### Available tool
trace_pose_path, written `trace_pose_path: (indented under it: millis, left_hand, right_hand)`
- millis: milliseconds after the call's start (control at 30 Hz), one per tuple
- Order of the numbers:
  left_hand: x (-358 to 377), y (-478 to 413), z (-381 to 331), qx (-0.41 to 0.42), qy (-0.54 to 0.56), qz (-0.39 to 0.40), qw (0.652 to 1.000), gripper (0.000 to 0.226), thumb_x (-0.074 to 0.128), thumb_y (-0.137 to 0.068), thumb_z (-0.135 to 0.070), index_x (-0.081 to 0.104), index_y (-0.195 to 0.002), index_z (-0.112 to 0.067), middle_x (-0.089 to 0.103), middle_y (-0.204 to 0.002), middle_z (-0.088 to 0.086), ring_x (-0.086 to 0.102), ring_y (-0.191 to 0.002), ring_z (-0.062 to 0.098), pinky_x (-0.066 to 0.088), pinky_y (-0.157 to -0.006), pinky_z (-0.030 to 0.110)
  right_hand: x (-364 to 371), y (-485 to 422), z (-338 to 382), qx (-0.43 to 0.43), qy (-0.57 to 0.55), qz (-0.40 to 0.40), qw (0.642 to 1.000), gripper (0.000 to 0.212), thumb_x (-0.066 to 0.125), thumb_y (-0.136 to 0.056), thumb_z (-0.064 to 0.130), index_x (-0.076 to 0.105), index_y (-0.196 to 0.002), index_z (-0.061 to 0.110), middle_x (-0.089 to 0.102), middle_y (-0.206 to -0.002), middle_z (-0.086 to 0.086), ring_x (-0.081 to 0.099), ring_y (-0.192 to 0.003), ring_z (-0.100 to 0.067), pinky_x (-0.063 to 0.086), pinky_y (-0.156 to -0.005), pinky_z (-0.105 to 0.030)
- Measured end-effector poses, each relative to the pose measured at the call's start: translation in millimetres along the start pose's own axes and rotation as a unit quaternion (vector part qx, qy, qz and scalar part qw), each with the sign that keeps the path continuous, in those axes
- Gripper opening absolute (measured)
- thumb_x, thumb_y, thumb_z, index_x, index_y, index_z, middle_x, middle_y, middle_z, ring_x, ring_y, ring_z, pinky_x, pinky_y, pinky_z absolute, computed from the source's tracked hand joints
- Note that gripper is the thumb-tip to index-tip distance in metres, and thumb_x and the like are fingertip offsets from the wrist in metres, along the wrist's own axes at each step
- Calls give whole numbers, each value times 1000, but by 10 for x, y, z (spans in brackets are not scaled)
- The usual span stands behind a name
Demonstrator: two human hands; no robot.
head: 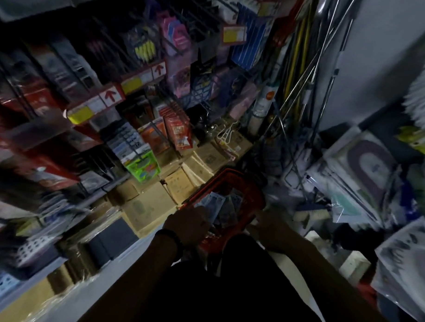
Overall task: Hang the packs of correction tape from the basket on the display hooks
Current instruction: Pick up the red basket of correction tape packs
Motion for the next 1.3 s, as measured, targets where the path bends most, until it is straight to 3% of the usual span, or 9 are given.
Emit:
trace_pose_path:
  millis: [133, 367, 533, 633, 867, 1000, 1067, 1167, 1300]
  left_hand:
    - [-105, -35, 23, 5, 18, 9, 1000, 47, 43, -98, -53, 61, -130, -23, 67, -131, 9, 64, -118, 35, 54, -96, 51]
    - [-196, -129, 300, -9, 38, 12, 999, 51, 44, -96, -56, 59, -135, -28, 65, -136, 6, 63, -123, 33, 53, -101, 47]
    - [-254, -312, 474, -42, 57, 1, 997, 66, 39, -87, -67, 59, -137, -29, 65, -137, 3, 64, -126, 28, 54, -102, 45]
    - [-229, -509, 509, -65, 54, -13, 996, 62, 39, -88, -66, 58, -134, -29, 66, -134, 4, 65, -123, 29, 56, -99, 44]
    - [54, -1061, 527, -143, 102, -32, 984, 55, 35, -91, -61, 59, -128, -29, 68, -127, 4, 67, -119, 32, 56, -96, 49]
    - [78, -1292, 323, -224, 96, -83, 966, 61, 39, -97, -62, 56, -144, -28, 67, -135, 3, 67, -122, 31, 55, -99, 43]
    - [131, -1373, 199, -263, 96, -99, 955, 62, 44, -97, -63, 53, -148, -29, 62, -142, 4, 66, -125, 29, 52, -99, 40]
    - [217, -1533, 101, -295, 113, -109, 943, 59, 50, -97, -66, 54, -146, -34, 63, -142, 3, 68, -122, 26, 54, -97, 39]
    - [378, -1890, 131, -281, 126, -93, 947, 50, 55, -101, -55, 57, -143, -28, 63, -143, 3, 65, -127, 24, 53, -102, 38]
  right_hand:
    - [-140, -162, 69, -8, 18, -37, 999, 34, 68, -98, 37, 66, -119, 11, 73, -113, -8, 69, -103, -26, 54, -86, -38]
    - [-163, -557, 438, -27, 73, 24, 997, 49, 58, -107, 26, 49, -150, 5, 55, -151, -14, 51, -141, -26, 33, -101, -21]
    - [-207, -839, 528, -45, 81, 38, 995, 42, 59, -105, 21, 57, -138, -6, 65, -134, -20, 62, -126, -30, 40, -98, -24]
    - [-280, -1051, 519, -72, 84, 34, 993, 46, 61, -104, 24, 56, -140, -3, 64, -138, -17, 62, -127, -31, 47, -106, -37]
    - [-316, -1699, 307, -89, 126, 120, 981, 21, 63, -102, 31, 68, -112, 13, 71, -118, -15, 55, -94, -15, 34, -80, -21]
    - [-323, -2137, 127, -151, 207, 171, 951, 25, 63, -99, 27, 69, -109, 4, 70, -115, -19, 66, -111, -30, 28, -77, -19]
    - [-345, -2345, 41, -170, 237, 191, 937, 29, 65, -95, 29, 67, -110, 4, 70, -117, -19, 66, -113, -33, 39, -79, -26]
    - [-363, -2579, 4, -202, 271, 209, 918, 42, 62, -98, 33, 62, -132, 8, 64, -135, -17, 60, -128, -35, 43, -106, -35]
    - [-245, -2969, -71, -231, 266, 221, 910, 54, 71, -97, 28, 55, -146, 12, 61, -144, -13, 59, -131, -31, 43, -106, -31]
Point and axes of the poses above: each hand's wrist, its own y-axis away from the middle knuckle, its own x-axis out of the palm, z = x × y, the point moved 7 cm from there along -y, towards the middle knuckle
